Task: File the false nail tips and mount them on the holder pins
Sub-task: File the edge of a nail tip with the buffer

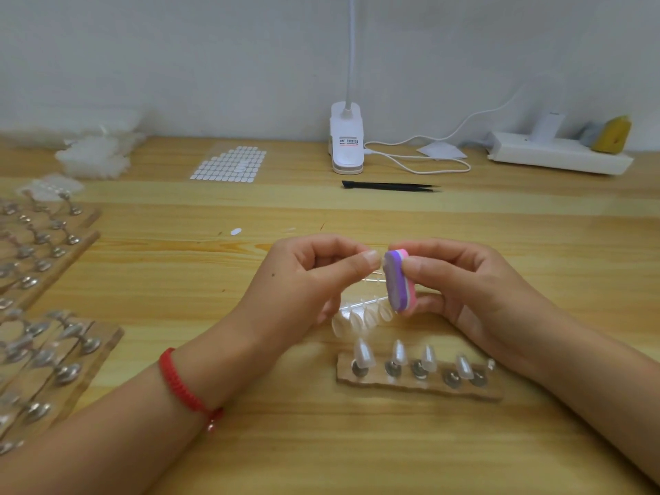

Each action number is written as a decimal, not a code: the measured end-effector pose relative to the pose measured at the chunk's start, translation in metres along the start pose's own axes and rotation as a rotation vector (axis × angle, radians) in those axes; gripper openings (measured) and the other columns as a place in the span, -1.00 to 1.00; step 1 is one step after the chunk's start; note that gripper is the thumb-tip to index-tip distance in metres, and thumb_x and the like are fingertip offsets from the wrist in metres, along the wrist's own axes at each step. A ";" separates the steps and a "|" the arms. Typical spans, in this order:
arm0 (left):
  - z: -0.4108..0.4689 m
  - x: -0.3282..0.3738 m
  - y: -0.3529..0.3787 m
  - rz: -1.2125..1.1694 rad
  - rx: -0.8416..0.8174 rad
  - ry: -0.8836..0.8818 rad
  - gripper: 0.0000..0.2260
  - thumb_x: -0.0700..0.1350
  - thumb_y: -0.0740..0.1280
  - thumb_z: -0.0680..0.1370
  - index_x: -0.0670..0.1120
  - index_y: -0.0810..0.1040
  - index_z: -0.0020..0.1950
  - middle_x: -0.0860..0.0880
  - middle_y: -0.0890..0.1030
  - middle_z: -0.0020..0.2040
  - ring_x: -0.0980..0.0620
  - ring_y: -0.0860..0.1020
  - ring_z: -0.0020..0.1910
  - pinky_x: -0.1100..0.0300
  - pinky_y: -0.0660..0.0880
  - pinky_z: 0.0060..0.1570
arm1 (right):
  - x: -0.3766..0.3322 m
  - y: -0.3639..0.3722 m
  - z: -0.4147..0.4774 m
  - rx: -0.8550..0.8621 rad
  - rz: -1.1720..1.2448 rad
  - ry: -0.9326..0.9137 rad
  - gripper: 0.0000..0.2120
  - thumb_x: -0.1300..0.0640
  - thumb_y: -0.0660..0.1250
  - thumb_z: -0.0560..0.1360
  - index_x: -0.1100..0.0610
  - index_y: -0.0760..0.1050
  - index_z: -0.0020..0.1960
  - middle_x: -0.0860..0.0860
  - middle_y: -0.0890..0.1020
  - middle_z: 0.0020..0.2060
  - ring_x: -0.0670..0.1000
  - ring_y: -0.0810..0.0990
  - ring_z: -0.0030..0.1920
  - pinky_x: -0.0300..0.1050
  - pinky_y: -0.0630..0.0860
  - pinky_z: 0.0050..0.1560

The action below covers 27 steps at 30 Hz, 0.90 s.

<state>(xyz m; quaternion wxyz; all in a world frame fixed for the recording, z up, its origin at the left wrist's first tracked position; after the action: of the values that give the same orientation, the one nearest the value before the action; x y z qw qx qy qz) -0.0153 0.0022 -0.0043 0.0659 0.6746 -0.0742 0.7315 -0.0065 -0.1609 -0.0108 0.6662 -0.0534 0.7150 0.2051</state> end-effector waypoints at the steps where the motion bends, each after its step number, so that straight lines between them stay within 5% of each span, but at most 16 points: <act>1: 0.000 0.000 0.000 0.014 -0.008 -0.001 -0.92 -0.11 0.42 0.38 -0.11 0.62 -0.28 0.10 0.37 -0.58 0.16 0.23 -0.65 0.40 0.20 -0.59 | 0.000 0.000 0.000 0.009 -0.005 0.000 -0.76 0.12 0.55 0.19 0.09 0.73 -0.15 0.04 0.71 -0.24 -0.08 0.66 -0.30 -0.25 0.57 -0.33; 27: 0.002 -0.004 -0.001 0.034 0.008 -0.011 -0.90 -0.14 0.42 0.42 -0.14 0.62 -0.26 0.06 0.39 -0.55 0.16 0.25 -0.65 0.41 0.20 -0.59 | 0.002 -0.002 0.001 0.069 -0.007 -0.025 -0.72 0.05 0.53 0.17 0.09 0.72 -0.13 0.05 0.70 -0.26 -0.04 0.63 -0.33 -0.22 0.58 -0.31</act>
<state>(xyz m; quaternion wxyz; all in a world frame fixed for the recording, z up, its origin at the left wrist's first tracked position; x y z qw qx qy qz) -0.0127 0.0024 -0.0081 0.0501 0.6774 -0.0831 0.7292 -0.0048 -0.1614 -0.0133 0.6772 -0.0306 0.7132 0.1787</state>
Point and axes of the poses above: each hand's wrist, its own z-axis towards the middle knuckle, its own y-axis out of the palm, x = y × z, the point moved 3 cm from there along z, towards the middle knuckle
